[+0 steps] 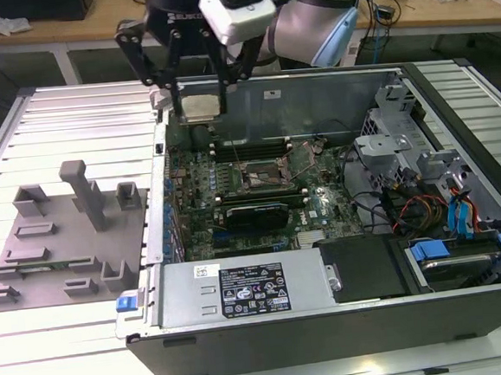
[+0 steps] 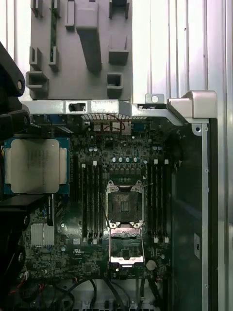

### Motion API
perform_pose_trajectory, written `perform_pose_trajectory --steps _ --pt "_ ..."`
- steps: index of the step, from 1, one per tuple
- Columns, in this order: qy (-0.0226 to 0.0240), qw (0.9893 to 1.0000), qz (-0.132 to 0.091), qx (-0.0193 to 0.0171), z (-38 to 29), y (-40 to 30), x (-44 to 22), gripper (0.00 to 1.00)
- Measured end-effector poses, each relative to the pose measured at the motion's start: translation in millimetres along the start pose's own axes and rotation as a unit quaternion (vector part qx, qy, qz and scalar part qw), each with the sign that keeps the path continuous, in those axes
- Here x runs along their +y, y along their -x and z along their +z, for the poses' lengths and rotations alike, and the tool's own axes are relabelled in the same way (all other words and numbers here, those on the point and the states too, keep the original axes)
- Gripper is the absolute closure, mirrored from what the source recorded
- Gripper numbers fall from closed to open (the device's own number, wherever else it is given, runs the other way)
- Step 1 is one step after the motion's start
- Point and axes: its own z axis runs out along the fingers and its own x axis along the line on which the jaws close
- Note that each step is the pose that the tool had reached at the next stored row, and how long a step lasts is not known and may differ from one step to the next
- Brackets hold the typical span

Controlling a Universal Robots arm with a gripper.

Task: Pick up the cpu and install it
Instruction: 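Pick up the cpu and move it towards the insertion slot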

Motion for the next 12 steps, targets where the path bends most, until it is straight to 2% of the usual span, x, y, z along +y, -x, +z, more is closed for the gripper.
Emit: perform_pose_trajectory --steps 1,3,8,12 --pt "0.0 1.0 0.0 0.0 0.0 3.8 0.0 0.46" --pt "0.0 1.0 0.0 0.0 -0.2 16.5 0.1 0.46" --pt "0.0 1.0 0.0 0.0 -0.4 35.7 0.3 0.46" --pt "0.0 1.0 0.0 0.0 -0.4 38.7 0.3 0.46"
